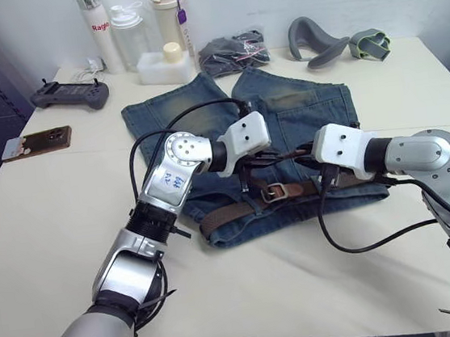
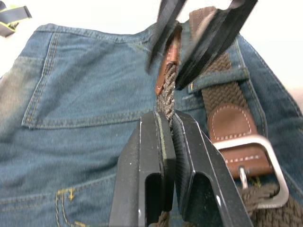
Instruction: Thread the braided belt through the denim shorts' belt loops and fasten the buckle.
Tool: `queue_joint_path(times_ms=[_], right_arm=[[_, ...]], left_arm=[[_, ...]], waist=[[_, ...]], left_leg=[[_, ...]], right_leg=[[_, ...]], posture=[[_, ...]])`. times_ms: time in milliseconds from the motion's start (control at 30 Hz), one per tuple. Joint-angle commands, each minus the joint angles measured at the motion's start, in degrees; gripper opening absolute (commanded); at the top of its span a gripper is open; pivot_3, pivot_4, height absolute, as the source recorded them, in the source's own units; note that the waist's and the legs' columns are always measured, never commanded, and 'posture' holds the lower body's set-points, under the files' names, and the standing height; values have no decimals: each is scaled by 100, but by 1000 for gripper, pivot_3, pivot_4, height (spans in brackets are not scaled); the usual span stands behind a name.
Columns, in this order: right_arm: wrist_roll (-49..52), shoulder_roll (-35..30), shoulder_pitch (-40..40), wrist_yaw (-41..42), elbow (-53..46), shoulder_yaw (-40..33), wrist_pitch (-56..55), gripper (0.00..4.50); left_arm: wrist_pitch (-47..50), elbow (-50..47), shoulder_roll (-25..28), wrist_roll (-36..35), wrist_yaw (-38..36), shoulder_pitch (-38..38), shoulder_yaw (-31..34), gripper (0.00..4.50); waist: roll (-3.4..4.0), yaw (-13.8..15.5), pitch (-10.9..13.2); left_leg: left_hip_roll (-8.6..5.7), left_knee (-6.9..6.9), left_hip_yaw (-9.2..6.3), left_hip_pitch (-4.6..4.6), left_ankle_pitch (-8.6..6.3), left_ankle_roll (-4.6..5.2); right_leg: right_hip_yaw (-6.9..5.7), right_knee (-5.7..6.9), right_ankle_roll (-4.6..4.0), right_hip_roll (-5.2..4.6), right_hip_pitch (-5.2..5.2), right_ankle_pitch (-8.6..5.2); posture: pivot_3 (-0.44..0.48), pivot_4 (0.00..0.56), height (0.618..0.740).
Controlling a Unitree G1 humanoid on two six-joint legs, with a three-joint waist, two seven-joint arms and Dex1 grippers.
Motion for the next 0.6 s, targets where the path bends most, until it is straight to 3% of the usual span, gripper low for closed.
queue_joint_path(times_ms=[33, 133, 567, 600], right_arm=[[-24, -26, -40, 27, -167, -35, -26, 0], [-19, -7, -31, 25, -198, -48, -1, 0], [34, -26, -5, 18, -345, -125, 190, 0], [35, -31, 3, 17, -358, -131, 209, 0]], left_arm=[[-270, 1, -40, 15, 39, -189, 92, 1082], [-498, 94, -54, 127, -10, -216, -20, 2216], [-1089, 640, -383, 308, -1, -442, -110, 2216], [-1088, 649, -397, 283, -42, -445, -101, 1989]], waist=[[0, 1, 0], [0, 3, 0], [-1, 1, 0], [-1, 1, 0]], left_leg=[[0, 0, 0, 0, 0, 0], [-1, 1, 0, 0, 1, 0], [-9, 1, 0, 0, 4, 2], [-9, 1, 0, 0, 4, 2]], right_leg=[[0, 0, 0, 0, 0, 0], [0, 0, 1, -1, 0, 0], [-1, 3, 4, -10, 0, 2], [-1, 3, 4, -10, 0, 2]], posture=[[0, 150, 629], [0, 150, 629], [0, 150, 629], [0, 150, 629]])
